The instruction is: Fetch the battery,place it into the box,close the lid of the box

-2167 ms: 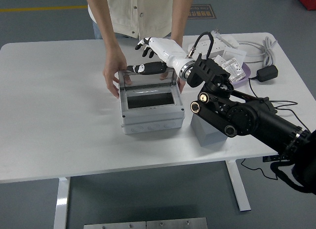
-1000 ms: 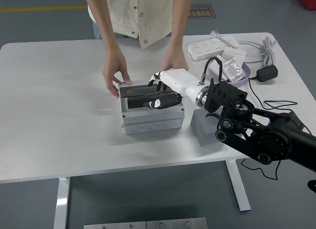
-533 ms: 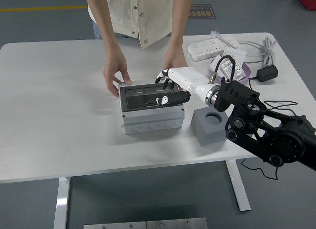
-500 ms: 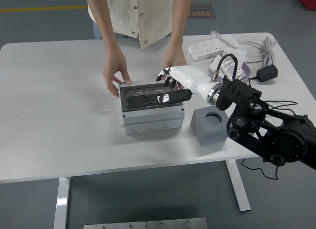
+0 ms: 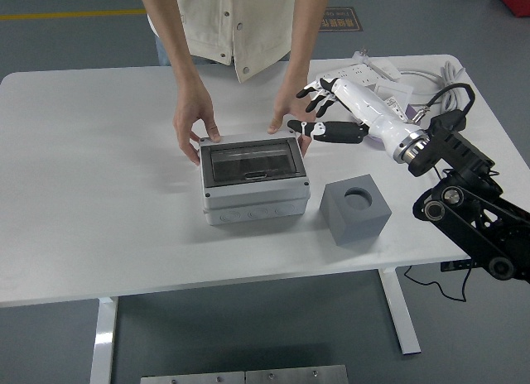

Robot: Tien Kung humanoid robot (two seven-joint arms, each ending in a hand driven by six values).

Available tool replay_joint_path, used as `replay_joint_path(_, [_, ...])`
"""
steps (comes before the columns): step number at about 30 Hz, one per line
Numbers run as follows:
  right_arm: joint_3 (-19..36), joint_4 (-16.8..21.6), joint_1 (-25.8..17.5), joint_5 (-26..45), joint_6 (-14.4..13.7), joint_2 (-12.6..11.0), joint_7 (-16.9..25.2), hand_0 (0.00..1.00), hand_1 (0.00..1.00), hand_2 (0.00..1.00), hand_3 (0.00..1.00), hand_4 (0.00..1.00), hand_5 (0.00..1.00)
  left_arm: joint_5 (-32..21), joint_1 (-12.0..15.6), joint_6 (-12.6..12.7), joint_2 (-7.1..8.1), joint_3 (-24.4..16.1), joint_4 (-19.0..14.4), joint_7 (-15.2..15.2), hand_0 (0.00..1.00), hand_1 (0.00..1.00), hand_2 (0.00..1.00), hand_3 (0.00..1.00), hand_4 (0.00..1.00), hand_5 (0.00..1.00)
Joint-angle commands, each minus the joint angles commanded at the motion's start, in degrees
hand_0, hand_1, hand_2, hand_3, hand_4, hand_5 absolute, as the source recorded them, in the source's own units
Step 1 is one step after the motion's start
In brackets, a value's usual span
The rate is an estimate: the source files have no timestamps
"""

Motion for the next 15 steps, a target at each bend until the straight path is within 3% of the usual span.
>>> replay_joint_path(1, [1.06, 0.05, -1.22, 1.2, -1.18, 0.05, 1.5, 0.645, 0.511, 0.571, 0.679, 0.931, 0.741, 0.09, 0.05, -0.01, -0.04, -0.07, 0.0, 0.0, 0.637, 0.747, 0.611, 0.553, 0.708, 0.216])
replay_joint_path(8, [7.02, 0.05, -10.9, 13.0, -9.05, 2.09, 12.46, 0.639, 0.51, 0.567, 0.662, 0.923, 0.753, 1.22, 0.5, -0.01, -0.31, -1.25, 0.0, 0.05, 0.637, 0.747, 0.611, 0.553, 0.707, 0.217])
replay_joint_path(11, [8.31, -0.54, -14.9, 18.72, -9.99, 3.52, 16.49, 0.639, 0.51, 0.567, 0.662, 0.923, 0.753, 1.06, 0.62, 0.08, -0.46, -1.25, 0.0, 0.0, 0.637, 0.747, 0.611, 0.553, 0.707, 0.217])
replay_joint_path(15, [8.21, -1.61, -19.45, 26.04, -9.11, 4.88, 20.36, 0.632, 0.509, 0.561, 0.662, 0.931, 0.767, 0.4, 0.65, 0.14, -0.69, -0.93, 0.0, -0.05, 0.637, 0.746, 0.611, 0.553, 0.707, 0.217])
